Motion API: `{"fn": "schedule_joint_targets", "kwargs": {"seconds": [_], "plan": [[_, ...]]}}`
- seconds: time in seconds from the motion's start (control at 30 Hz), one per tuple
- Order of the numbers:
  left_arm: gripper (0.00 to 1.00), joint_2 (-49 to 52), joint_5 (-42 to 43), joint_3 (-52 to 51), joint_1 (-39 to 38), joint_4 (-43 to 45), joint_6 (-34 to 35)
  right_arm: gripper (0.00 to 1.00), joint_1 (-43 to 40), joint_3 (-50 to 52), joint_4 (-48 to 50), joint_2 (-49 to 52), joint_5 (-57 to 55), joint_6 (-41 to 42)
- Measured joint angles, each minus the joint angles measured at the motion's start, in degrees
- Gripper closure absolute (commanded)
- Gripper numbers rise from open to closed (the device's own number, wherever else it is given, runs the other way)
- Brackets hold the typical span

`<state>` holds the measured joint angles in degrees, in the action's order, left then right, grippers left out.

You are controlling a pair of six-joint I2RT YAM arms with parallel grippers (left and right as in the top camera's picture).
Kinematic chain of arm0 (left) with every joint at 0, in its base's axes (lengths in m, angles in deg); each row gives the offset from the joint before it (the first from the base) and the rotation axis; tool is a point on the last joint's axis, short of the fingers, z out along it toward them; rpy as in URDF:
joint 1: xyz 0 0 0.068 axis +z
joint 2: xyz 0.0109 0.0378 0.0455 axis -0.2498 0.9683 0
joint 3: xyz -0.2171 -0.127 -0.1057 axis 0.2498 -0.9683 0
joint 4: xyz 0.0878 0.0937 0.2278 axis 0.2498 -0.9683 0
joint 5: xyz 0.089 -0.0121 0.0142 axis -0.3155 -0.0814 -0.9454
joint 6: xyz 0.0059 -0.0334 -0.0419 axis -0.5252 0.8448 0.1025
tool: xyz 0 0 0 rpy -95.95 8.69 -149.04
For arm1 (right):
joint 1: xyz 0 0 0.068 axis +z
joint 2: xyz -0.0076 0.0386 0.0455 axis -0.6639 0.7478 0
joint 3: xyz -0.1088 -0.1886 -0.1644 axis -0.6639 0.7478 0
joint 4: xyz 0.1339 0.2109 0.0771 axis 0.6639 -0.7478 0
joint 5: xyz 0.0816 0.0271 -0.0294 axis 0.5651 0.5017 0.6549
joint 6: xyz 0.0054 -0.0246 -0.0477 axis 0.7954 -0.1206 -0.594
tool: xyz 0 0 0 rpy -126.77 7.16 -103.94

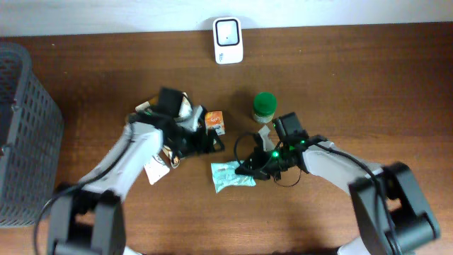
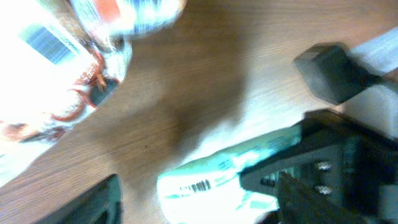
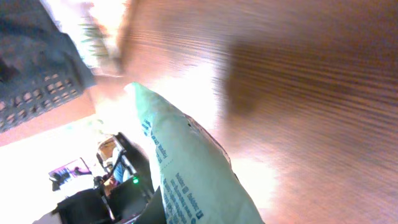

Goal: Scan the item barcode
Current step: 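Carry the mint-green packet with the right gripper to the scanner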

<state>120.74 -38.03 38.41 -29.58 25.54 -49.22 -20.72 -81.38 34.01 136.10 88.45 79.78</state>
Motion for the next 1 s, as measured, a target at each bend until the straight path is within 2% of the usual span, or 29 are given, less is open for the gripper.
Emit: {"fn": "schedule_joint_targets", "kwargs": {"seconds": [0.03,0.13,0.23,0.4,0.53,0.63,0.8,0.87,0.93,1.0], "plan": [[0.01,-2.2,0.0,2.9,1.7,-1.7,-0.7,0.93,0.0,-1.5,-2.2,-1.9,0.1,-1.1],[0.01,-7.5,-0.3,9.1,8.9,-3.8,-2.2,0.93,-0.7,-7.9,-12.3,-9.4,-0.8,-4.8],[0.01,-9.1,-2.9,9.6,15.8,-4.1,-2.4,0.96,-3.3,-18.3,-23.1,-14.6,-3.9,-10.4],[0.01,-9.1,-13.7,9.6,24.7,-4.2,-2.4,0.96,-7.1,-34.4,-24.5,-15.5,-9.0,-15.7],[0.01,-9.1,-18.1,9.6,25.2,-4.2,-2.4,0.96,-7.2,-37.9,-17.5,-15.6,-15.8,-16.7],[0.01,-9.1,-19.2,9.6,25.2,-4.2,-2.4,0.96,-7.2,-38.1,-11.7,-15.6,-17.3,-13.5],[0.01,-9.1,-19.4,9.6,25.2,-4.3,-2.4,0.96,-7.4,-39.4,-9.5,-15.6,-15.2,-5.4],[0.01,-9.1,-19.4,9.6,25.2,-4.2,-2.4,0.96,-9.0,-41.2,-9.3,-15.6,-10.9,0.6],[0.01,-9.1,-19.4,9.6,25.2,-4.2,-2.4,0.96,-14.4,-41.9,-8.8,-15.6,-3.5,9.2],[0.01,-9.1,-19.5,9.6,25.2,-4.3,-2.4,0.96,-18.9,-41.8,-8.7,-15.6,1.5,13.9]]}}
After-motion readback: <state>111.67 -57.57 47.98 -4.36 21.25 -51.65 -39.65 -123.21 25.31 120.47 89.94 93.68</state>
